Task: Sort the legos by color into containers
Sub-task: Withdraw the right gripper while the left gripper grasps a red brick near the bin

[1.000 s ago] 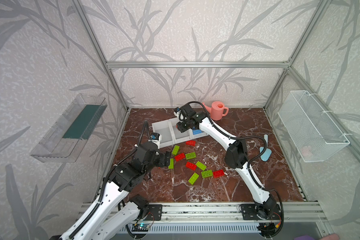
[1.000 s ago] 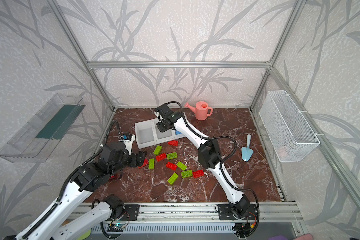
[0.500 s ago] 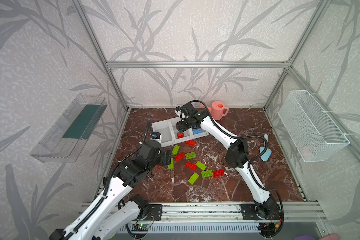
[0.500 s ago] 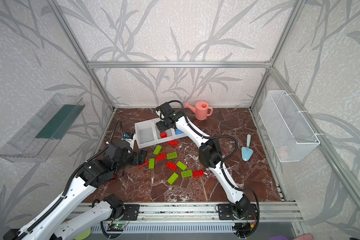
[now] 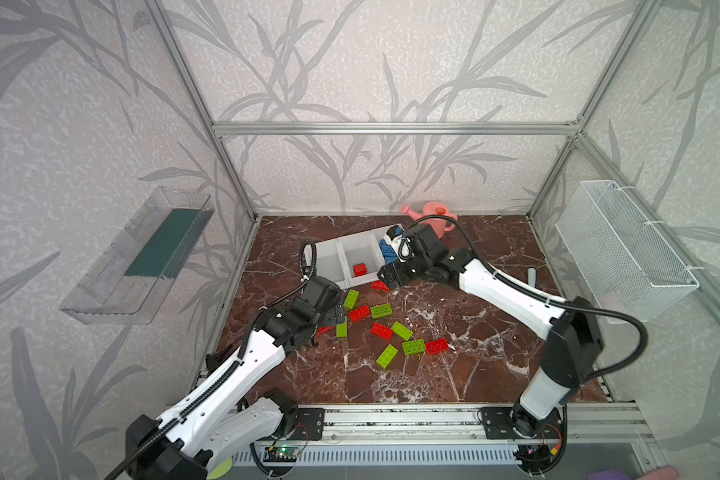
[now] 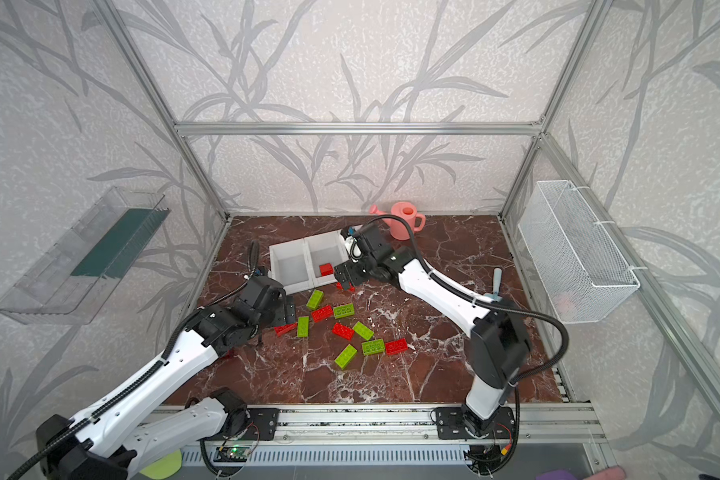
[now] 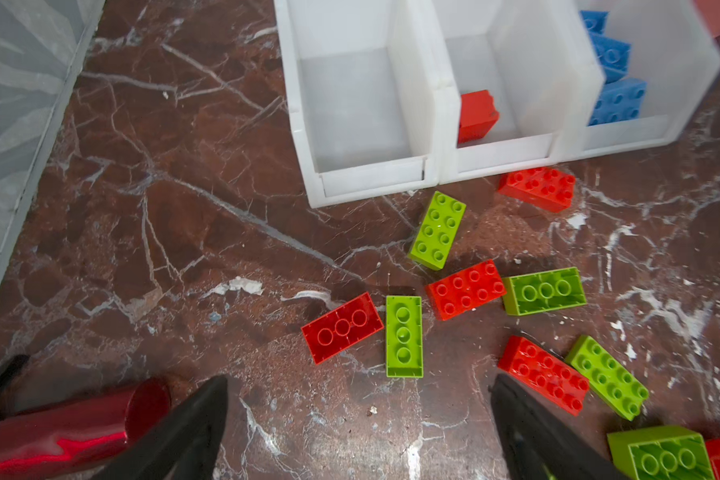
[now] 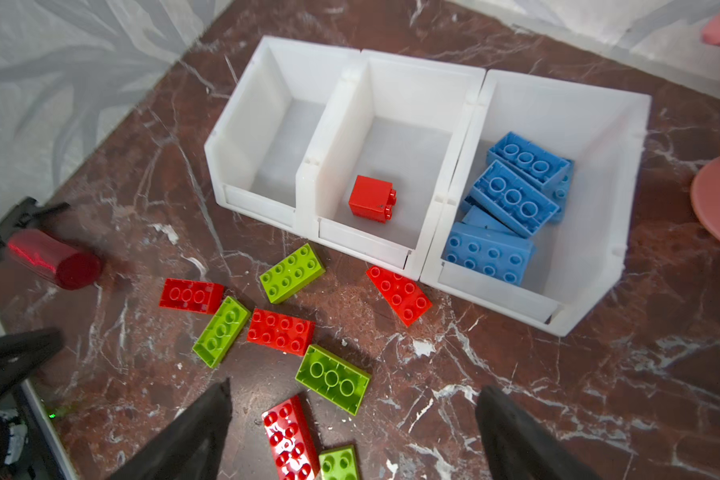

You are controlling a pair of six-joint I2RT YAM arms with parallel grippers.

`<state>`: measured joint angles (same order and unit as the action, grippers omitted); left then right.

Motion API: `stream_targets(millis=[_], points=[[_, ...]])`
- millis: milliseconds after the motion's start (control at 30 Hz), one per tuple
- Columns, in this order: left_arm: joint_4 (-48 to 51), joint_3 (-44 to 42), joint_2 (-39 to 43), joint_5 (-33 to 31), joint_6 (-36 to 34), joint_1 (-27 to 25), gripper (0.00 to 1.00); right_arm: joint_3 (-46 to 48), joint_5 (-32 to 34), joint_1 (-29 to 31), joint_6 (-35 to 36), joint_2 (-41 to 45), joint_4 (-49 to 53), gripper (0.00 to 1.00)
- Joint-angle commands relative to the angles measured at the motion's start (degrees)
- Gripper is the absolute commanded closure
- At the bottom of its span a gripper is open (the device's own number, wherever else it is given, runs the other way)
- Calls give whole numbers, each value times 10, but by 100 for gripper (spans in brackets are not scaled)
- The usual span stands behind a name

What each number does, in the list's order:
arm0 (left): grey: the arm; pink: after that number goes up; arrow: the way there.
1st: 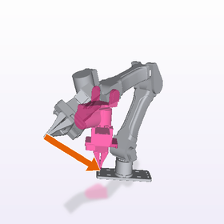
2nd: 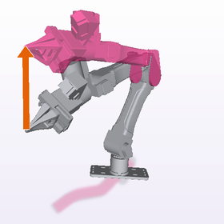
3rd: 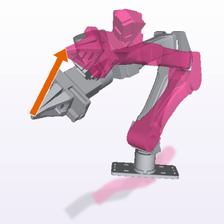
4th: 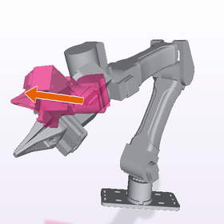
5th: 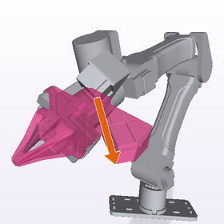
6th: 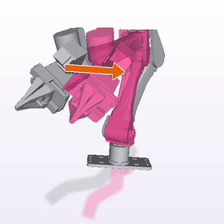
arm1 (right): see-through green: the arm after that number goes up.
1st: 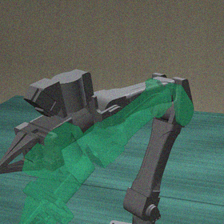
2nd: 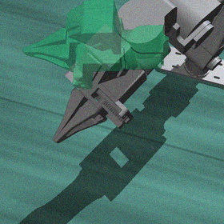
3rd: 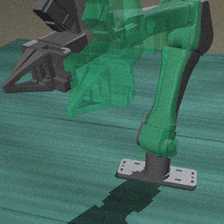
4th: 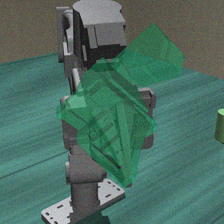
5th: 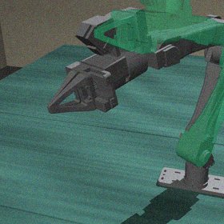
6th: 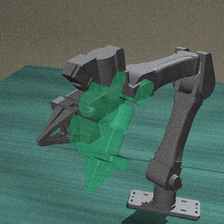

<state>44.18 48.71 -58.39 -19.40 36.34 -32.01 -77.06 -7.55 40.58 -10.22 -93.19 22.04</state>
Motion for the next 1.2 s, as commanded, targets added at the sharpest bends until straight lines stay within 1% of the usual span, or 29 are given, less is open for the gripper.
stream_targets(millis=[0,233,433,567,733,1000,1167], points=[[-1,-15,-35,-51,101,6,2,100,2,4,-50,58,-98,6],[-32,-37,-101,-88,216,8,2,280,18,25,-94,167,-157,6],[-66,-43,-164,-87,269,13,4,367,27,28,-103,208,-190,6],[-86,-35,-212,-75,276,15,4,391,33,28,-94,215,-206,6],[-112,-35,-255,-66,268,18,4,404,31,28,-91,194,-224,6],[-134,-44,-292,-57,277,22,4,400,15,28,-96,160,-236,7],[-146,-52,-309,-49,288,22,7,401,17,28,-96,153,-238,7]])
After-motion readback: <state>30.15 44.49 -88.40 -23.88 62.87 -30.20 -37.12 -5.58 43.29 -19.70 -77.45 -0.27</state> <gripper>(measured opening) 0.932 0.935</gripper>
